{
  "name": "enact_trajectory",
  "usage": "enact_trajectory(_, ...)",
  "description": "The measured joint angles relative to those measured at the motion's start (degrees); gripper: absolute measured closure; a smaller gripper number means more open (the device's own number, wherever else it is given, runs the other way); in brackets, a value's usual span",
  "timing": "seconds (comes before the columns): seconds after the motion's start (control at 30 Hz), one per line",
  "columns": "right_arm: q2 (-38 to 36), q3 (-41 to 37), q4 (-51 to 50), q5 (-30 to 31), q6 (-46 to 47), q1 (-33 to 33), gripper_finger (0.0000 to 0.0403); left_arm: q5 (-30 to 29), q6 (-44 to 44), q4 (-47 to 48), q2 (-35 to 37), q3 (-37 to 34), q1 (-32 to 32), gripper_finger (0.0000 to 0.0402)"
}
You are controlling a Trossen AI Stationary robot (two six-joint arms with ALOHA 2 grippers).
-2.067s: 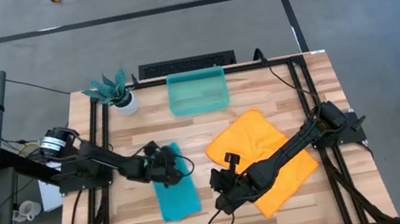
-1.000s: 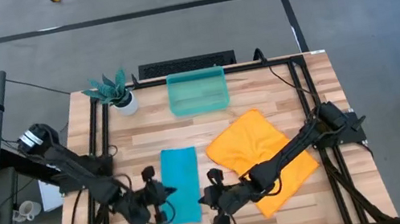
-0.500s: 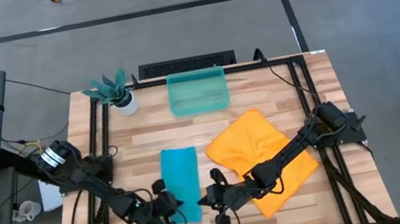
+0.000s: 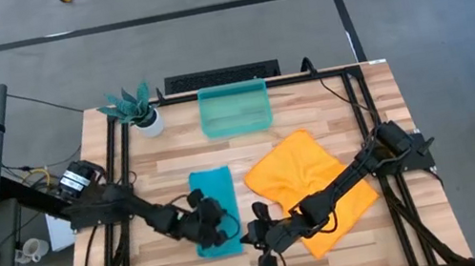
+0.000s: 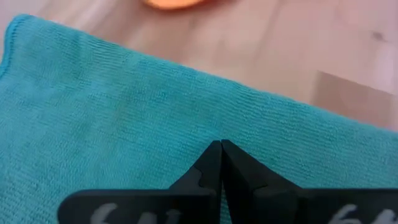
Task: Roll microfiber towels into tight, uniform cylinder then place into a basket
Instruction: Fold the blue microfiber cloth
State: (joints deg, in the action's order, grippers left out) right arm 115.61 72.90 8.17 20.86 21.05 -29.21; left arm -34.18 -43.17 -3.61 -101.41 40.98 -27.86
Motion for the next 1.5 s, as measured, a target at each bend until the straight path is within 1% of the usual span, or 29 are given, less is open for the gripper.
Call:
enact_trajectory(0.17, 0.0, 0.0, -3.69, 0.0, 2.55, 0.07, 0.0387, 1.03, 0.17, 0.1, 0.07, 0.05, 5.61, 0.0401)
enact_trajectory(0.33, 0.0, 0.0, -7.96, 0.04, 5.99, 0.86, 0.0386, 3.23, 6.09, -2.18, 0.07, 0.03, 8.54, 0.0401)
enact_trajectory(0.43, 0.0, 0.0, -9.59, 0.16, 6.39, 1.73, 0.0387, 4.0, 9.33, -3.12, 0.07, 0.3, 7.67, 0.0401)
enact_trajectory(0.57, 0.0, 0.0, -10.17, -0.29, 6.55, 2.95, 0.0388, 1.57, 11.68, -2.48, 0.78, 1.69, 4.96, 0.0401)
enact_trajectory(0.63, 0.0, 0.0, -9.7, -0.82, 6.55, 3.15, 0.0388, 0.36, 12.1, -0.64, 1.49, 2.5, 3.63, 0.0401)
enact_trajectory(0.7, 0.0, -0.17, -8.63, -1.07, 6.55, 3.14, 0.0387, 0.35, 12.11, 1.45, 1.7, 3.79, 2.41, 0.0401)
enact_trajectory(0.9, 0.0, -3.49, -3.18, -1.14, 7.47, 2.14, 0.039, 0.94, 7.92, 9.03, 2.21, 6.1, -3.07, 0.0401)
enact_trajectory(1.0, 0.0, -4.21, -1.62, -1.08, 7.47, 1.85, 0.039, 1.59, 4.44, 9.31, 2.14, 6.03, -6.05, 0.0401)
enact_trajectory(1.13, 0.0, -5.15, 0.74, 0.07, 7.22, 2.3, 0.0387, -1.12, -0.22, 11.57, 2.1, 5.78, -9.06, 0.0401)
enact_trajectory(1.2, 0.0, -6.33, 4.14, 0.26, 6.94, 2.39, 0.0388, -2.81, -2.65, 13.09, 2.1, 5.78, -9.69, 0.0401)
enact_trajectory(1.3, 0.0, -8.04, 7.57, 0.23, 6.14, 2.29, 0.0391, -3.27, -4.53, 14.44, 2.08, 5.74, -9.92, 0.0401)
enact_trajectory(1.43, 0.49, -8.22, 9.26, 0.23, 6.04, 2.25, 0.0392, -0.95, -5.8, 14.83, 2.05, 5.74, -10.04, 0.0401)
enact_trajectory(1.5, 3.66, -7.84, 15.32, 0.06, 5.7, 2.34, 0.0391, 0.58, -7.18, 15.68, 2.04, 5.74, -10.65, 0.0401)
